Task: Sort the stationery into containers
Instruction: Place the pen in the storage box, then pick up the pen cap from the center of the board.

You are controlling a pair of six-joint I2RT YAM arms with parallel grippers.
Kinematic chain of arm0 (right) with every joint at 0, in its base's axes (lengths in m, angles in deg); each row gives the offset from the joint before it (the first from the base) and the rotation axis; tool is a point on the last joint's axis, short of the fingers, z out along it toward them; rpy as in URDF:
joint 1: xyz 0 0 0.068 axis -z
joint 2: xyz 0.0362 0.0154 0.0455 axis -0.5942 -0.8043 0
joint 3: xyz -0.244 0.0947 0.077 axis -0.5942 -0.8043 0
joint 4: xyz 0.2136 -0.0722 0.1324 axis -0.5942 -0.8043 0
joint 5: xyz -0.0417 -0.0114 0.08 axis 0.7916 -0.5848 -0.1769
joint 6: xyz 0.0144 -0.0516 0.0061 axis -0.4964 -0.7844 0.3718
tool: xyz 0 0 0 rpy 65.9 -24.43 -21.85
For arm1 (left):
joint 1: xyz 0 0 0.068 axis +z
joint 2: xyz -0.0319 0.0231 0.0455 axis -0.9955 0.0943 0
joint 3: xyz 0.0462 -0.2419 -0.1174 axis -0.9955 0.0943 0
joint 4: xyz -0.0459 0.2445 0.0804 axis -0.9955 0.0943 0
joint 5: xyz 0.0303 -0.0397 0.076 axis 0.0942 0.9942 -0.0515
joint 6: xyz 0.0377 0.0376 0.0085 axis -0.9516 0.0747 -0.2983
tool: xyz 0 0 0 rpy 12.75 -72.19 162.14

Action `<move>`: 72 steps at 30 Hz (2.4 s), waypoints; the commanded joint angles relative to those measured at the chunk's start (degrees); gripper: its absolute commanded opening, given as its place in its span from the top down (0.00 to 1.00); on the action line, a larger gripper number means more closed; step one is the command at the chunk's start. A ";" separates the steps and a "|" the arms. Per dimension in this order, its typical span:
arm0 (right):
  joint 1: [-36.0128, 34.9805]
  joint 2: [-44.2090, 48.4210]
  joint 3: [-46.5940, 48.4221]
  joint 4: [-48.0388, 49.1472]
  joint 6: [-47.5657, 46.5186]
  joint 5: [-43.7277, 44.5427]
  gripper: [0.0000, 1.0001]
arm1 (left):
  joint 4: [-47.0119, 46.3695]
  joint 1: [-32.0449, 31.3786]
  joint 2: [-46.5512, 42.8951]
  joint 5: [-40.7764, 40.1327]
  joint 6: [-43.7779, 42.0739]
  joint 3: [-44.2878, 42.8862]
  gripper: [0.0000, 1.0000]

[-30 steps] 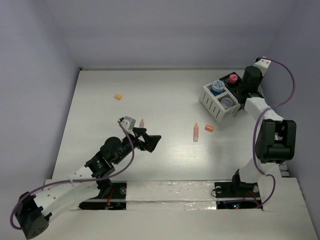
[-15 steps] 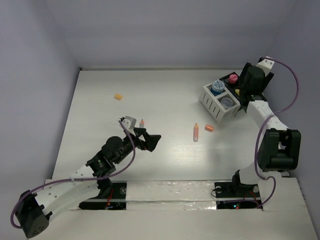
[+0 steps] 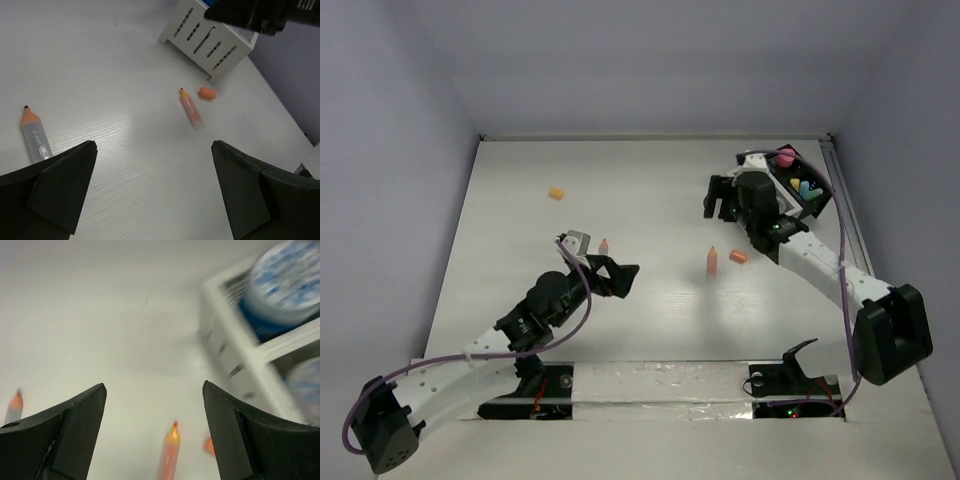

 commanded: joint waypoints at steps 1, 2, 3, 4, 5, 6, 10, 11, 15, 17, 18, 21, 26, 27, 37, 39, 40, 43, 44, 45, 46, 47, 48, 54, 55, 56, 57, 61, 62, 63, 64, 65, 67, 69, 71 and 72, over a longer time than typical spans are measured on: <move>-2.77 -1.92 -0.42 -5.69 0.79 -11.43 0.16 | -0.94 -0.27 0.64 -4.30 1.85 -2.65 0.01; -3.47 -2.97 0.02 -5.86 0.26 -12.33 0.16 | -0.50 -0.27 1.08 -5.63 3.16 -3.09 0.01; -4.70 -3.42 0.63 -6.04 -0.18 -12.94 0.16 | 0.20 -0.27 1.70 -7.03 4.04 -3.61 0.01; -5.23 -3.77 1.59 -6.04 -0.36 -13.39 0.16 | 2.03 0.25 3.27 -9.74 5.01 -5.36 0.01; -5.24 -3.77 1.69 -5.69 -0.36 -14.26 0.16 | 2.75 0.26 4.15 -10.90 6.67 -6.33 0.01; -5.24 -3.69 1.60 -5.43 -0.28 -15.31 0.16 | 3.63 0.96 5.21 -11.87 7.64 -7.47 0.01; -6.28 -0.70 -0.59 -5.16 0.17 -19.35 0.16 | 8.11 3.94 14.67 -18.19 10.72 -15.28 0.01; -6.29 0.09 -1.90 -5.34 0.25 -19.98 0.17 | 8.73 7.34 16.71 -17.95 11.16 -16.70 0.01; -7.61 4.04 -5.94 -5.16 0.51 -25.16 0.17 | 5.58 19.37 27.52 -8.03 12.31 -21.80 0.01; -8.13 6.41 -7.80 -3.85 1.31 -28.67 0.17 | 4.25 22.58 33.41 -6.96 13.45 -23.30 0.02; -8.14 7.21 -9.80 -3.15 1.66 -29.90 0.17 | 4.16 24.93 35.43 -7.31 13.63 -24.26 0.03; -8.66 10.37 -13.15 0.19 3.06 -33.24 0.17 | 4.34 27.67 42.11 -9.85 14.42 -27.95 0.08; -9.19 12.92 -18.08 3.98 3.85 -35.88 0.18 | 5.74 33.12 51.70 -11.18 15.39 -34.72 0.18; -9.19 13.10 -18.52 4.50 4.20 -36.59 0.18 | 6.18 33.13 52.84 -11.35 15.56 -35.78 0.20; -10.25 15.56 -20.72 8.28 6.49 -42.92 0.17 | 15.40 37.61 67.34 -15.13 13.37 -52.29 0.27; -10.25 15.74 -21.07 8.46 6.76 -43.18 0.18 | 16.46 38.14 69.28 -15.22 12.49 -54.58 0.28; -10.25 16.00 -21.25 8.55 6.84 -43.36 0.17 | 18.38 38.14 71.46 -15.83 12.23 -57.29 0.29; -10.25 16.27 -21.51 8.99 7.02 -43.89 0.17 | 21.02 38.67 75.16 -16.45 10.56 -61.34 0.31; -10.25 16.35 -21.51 9.08 7.19 -43.98 0.17 | 21.04 38.67 75.79 -17.06 10.38 -62.06 0.31; -10.25 16.35 -21.51 9.08 7.20 -44.06 0.17 | 21.99 39.28 76.40 -17.15 10.29 -62.50 0.31; -10.25 16.35 -21.60 9.08 7.20 -44.06 0.17 | 22.35 39.28 77.02 -17.07 10.29 -62.68 0.32; -10.25 16.44 -21.60 9.16 7.20 -44.06 0.17 | 22.09 39.89 77.28 -16.63 10.29 -62.68 0.32; -10.25 16.27 -21.69 9.16 7.20 -43.98 0.17 | 21.83 39.90 77.46 -16.45 10.20 -62.51 0.32; -10.25 15.48 -21.78 9.87 7.55 -44.50 0.17 | 22.00 40.43 81.24 -14.43 9.59 -65.14 0.37; -10.25 15.13 -21.86 9.95 7.55 -44.33 0.17 | 21.83 40.43 82.03 -13.99 9.41 -65.58 0.41; -10.25 15.12 -21.86 9.96 7.55 -44.33 0.17 | 21.83 40.43 82.21 -13.81 9.32 -65.84 0.43; -10.25 15.04 -21.86 9.96 7.55 -44.24 0.17 | 21.83 40.43 82.64 -13.73 9.15 -66.19 0.44; -10.25 14.68 -21.86 10.13 7.63 -43.89 0.17 | 22.00 40.43 83.70 -13.72 8.36 -67.33 0.55; -10.25 14.60 -21.95 10.04 7.55 -43.89 0.17 | 22.09 40.43 84.05 -13.99 7.92 -67.51 0.55; -10.25 14.51 -21.87 10.13 7.46 -43.80 0.17 | 22.09 40.43 84.23 -14.08 7.74 -67.69 0.56; -10.25 14.42 -21.95 10.13 7.46 -43.80 0.17 | 22.09 40.43 84.40 -14.25 7.48 -68.13 0.65; -10.25 14.42 -21.95 10.13 7.37 -43.37 0.17 | 22.27 40.95 84.84 -14.43 6.96 -68.30 0.70; -10.25 14.42 -21.95 10.13 7.28 -42.92 0.17 | 22.97 40.95 85.55 -13.99 6.43 -69.18 0.89; -10.25 14.60 -21.95 9.87 7.11 -42.05 0.17 | 23.50 40.95 85.29 -13.46 5.55 -69.53 0.99; -10.25 14.86 -22.13 10.04 7.11 -40.82 0.17 | 22.36 39.74 83.19 -12.33 3.62 -68.40 1.00; -10.25 15.12 -22.13 10.04 7.11 -40.46 0.17 | 21.57 38.94 81.87 -11.80 1.87 -67.44 1.00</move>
